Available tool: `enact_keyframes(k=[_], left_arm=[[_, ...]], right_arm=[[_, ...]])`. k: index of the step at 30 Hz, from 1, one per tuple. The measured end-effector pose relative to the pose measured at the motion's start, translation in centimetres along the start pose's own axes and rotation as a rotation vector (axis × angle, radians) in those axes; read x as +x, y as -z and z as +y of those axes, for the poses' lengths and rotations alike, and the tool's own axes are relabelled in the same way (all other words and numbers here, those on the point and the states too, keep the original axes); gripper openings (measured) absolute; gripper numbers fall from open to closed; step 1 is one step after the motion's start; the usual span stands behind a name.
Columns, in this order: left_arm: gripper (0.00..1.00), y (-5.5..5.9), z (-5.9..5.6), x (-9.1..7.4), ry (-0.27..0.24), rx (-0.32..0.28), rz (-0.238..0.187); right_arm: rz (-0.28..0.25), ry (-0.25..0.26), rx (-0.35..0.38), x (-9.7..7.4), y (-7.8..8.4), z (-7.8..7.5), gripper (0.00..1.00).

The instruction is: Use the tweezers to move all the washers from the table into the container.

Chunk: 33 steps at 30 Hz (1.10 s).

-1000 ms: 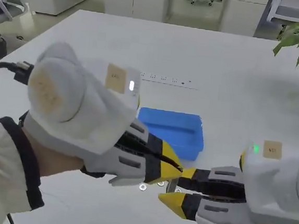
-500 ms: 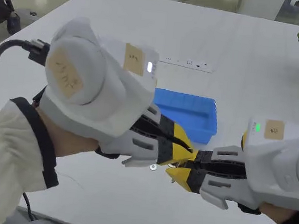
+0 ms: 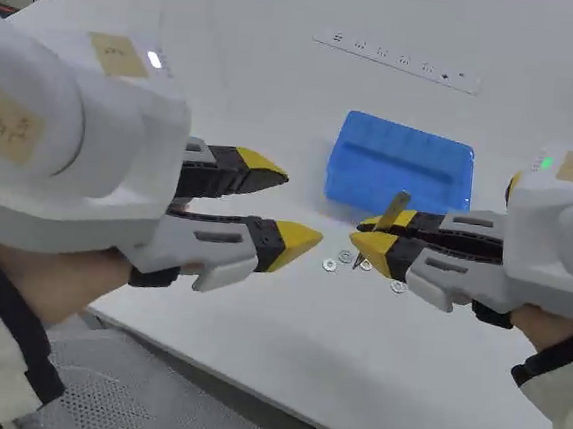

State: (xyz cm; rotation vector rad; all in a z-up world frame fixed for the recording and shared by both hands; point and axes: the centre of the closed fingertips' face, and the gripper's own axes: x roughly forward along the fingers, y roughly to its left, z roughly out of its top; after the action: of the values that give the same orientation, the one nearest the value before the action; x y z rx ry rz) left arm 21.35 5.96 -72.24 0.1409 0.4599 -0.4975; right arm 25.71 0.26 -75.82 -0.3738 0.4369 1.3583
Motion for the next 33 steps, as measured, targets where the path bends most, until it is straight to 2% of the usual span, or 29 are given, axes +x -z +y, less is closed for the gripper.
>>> enact_keyframes(k=[1, 3, 5, 7, 8, 9, 10, 11, 12, 13, 14, 15, 16, 18, 19, 22, 26, 29, 31, 33], left_arm=[[0.43, 0.3, 1.2, -0.5, -0.083, -0.028, -0.035], [0.50, 0.6, 2.3, -1.5, -0.171, -0.007, -0.082], [0.56, 1.5, 2.9, -1.8, -0.240, -0.009, -0.084], [0.67, 2.0, 2.9, -1.6, -0.264, -0.012, -0.090], [0.73, 2.6, 3.1, -1.3, -0.290, -0.006, -0.066], [0.76, 2.9, 3.2, -1.2, -0.307, -0.004, -0.057], [0.77, 3.0, 3.1, -0.9, -0.314, -0.013, -0.066], [0.79, 2.8, 3.0, -0.7, -0.320, -0.040, -0.092], [0.82, 2.1, 3.0, -0.5, -0.339, -0.091, -0.162], [0.83, 1.9, 2.8, -0.4, -0.329, -0.069, -0.160], [0.82, 1.8, 3.3, -0.7, -0.359, -0.004, -0.143], [0.80, 1.8, 3.7, -1.0, -0.384, 0.007, -0.146], [0.79, 2.1, 3.5, -1.0, -0.374, -0.014, -0.147], [0.88, 2.3, 3.5, -0.7, -0.354, -0.066, -0.149], [0.89, 2.3, 3.5, -0.5, -0.347, -0.069, -0.149], [0.84, 2.4, 3.0, -0.4, -0.338, -0.046, -0.143], [0.87, 2.7, 3.1, -0.2, -0.344, -0.046, -0.127], [0.93, 3.3, 3.3, 0.1, -0.358, -0.039, -0.092], [0.99, 3.3, 3.4, 0.1, -0.368, -0.042, -0.095], [0.99, 3.3, 3.3, 0.2, -0.355, -0.063, -0.094]], right_arm=[[-0.001, 0.004, 0.005, 0.1, 0.0, -0.3, 0.01], [0.000, 0.016, 0.015, 0.4, 0.0, -0.9, 0.01], [-0.009, 0.021, 0.040, 0.8, 0.1, -1.5, 0.01], [-0.009, 0.025, 0.067, 1.4, 0.5, -2.0, 0.01], [-0.005, 0.028, 0.073, 1.7, 0.8, -2.3, 0.02], [-0.003, 0.030, 0.074, 1.9, 1.0, -2.4, 0.02], [0.005, 0.024, 0.076, 2.3, 1.3, -2.4, 0.02], [0.012, 0.019, 0.078, 2.5, 1.6, -2.4, 0.02], [0.015, 0.017, 0.078, 2.7, 1.8, -2.3, 0.02], [0.016, 0.016, 0.079, 2.9, 1.9, -2.3, 0.02], [0.018, 0.015, 0.082, 3.0, 2.0, -2.3, 0.03], [0.016, 0.015, 0.086, 3.2, 2.2, -2.3, 0.03], [0.014, 0.015, 0.087, 3.4, 2.3, -2.2, 0.03], [0.016, 0.015, 0.091, 3.6, 2.6, -2.2, 0.03], [0.012, 0.012, 0.096, 3.8, 2.7, -2.3, 0.03], [0.010, 0.009, 0.129, 4.1, 3.0, -2.3, 0.03], [-0.001, 0.021, 0.135, 4.3, 2.9, -2.5, 0.03], [-0.001, 0.025, 0.140, 4.4, 3.0, -2.7, 0.03], [0.000, 0.026, 0.142, 4.5, 3.1, -2.7, 0.04], [-0.003, 0.021, 0.150, 4.6, 3.2, -2.7, 0.04]])
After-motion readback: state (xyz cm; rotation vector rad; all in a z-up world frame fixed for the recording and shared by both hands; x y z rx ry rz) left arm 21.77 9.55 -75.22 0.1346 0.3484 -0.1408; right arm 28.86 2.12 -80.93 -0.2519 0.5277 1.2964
